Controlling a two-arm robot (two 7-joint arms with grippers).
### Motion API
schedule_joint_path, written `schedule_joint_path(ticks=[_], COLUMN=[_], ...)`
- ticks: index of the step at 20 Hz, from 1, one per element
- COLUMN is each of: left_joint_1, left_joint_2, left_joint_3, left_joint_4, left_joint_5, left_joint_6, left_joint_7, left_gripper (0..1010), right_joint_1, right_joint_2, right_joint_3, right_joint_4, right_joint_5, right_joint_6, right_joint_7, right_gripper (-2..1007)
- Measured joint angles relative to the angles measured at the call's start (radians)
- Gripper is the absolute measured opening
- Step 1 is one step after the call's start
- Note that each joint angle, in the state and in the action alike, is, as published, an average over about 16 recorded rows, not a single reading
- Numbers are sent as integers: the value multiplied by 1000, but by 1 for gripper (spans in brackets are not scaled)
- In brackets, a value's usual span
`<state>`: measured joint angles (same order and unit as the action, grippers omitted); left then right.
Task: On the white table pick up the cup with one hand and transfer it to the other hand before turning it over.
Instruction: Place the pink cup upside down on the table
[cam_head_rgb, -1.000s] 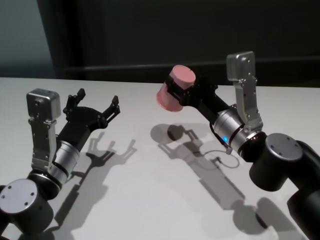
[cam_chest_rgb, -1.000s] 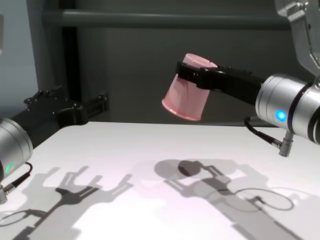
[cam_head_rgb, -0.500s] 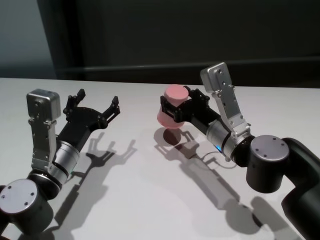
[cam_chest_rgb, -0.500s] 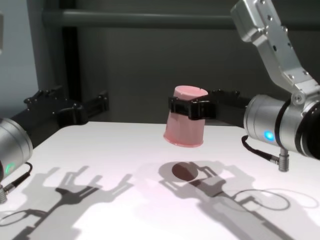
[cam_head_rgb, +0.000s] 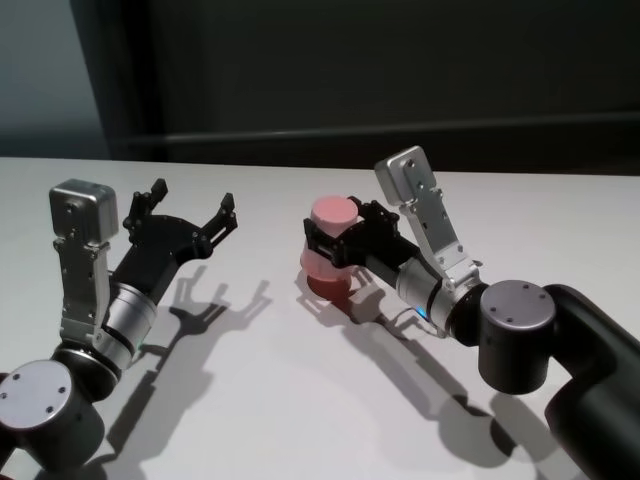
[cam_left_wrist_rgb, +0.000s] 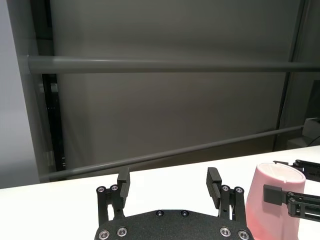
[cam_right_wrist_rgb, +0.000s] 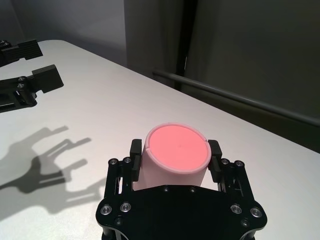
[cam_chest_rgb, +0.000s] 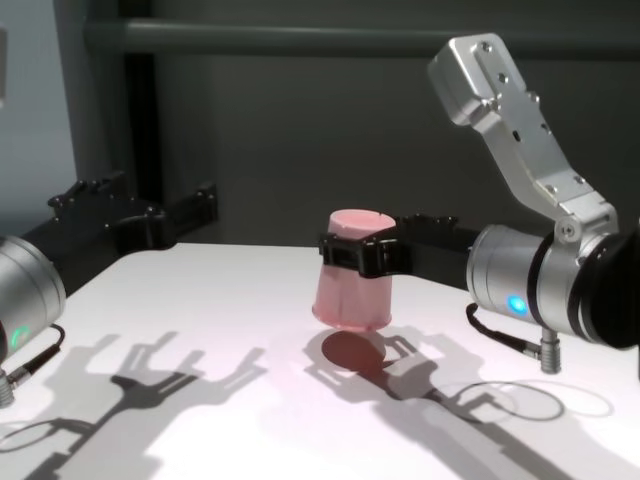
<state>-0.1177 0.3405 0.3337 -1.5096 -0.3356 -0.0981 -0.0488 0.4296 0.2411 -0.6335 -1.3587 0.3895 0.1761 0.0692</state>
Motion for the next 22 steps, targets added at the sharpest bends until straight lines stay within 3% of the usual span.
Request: schedule_joint_path(ticks=[12, 22], left_joint_1=[0, 0], left_joint_2=[0, 0], left_joint_3=[0, 0], left_joint_4=[0, 0], left_joint_5=[0, 0], left_joint_6=[0, 0], left_joint_7=[0, 0], left_gripper=[1003, 1003], right_joint_1=[-3, -14], right_joint_2=[-32, -48], right_joint_3=[-4, 4], right_joint_4=[42, 55], right_joint_5=[-21, -36], right_joint_6=[8, 17], right_joint_7=[33, 48], right_gripper=[765, 781])
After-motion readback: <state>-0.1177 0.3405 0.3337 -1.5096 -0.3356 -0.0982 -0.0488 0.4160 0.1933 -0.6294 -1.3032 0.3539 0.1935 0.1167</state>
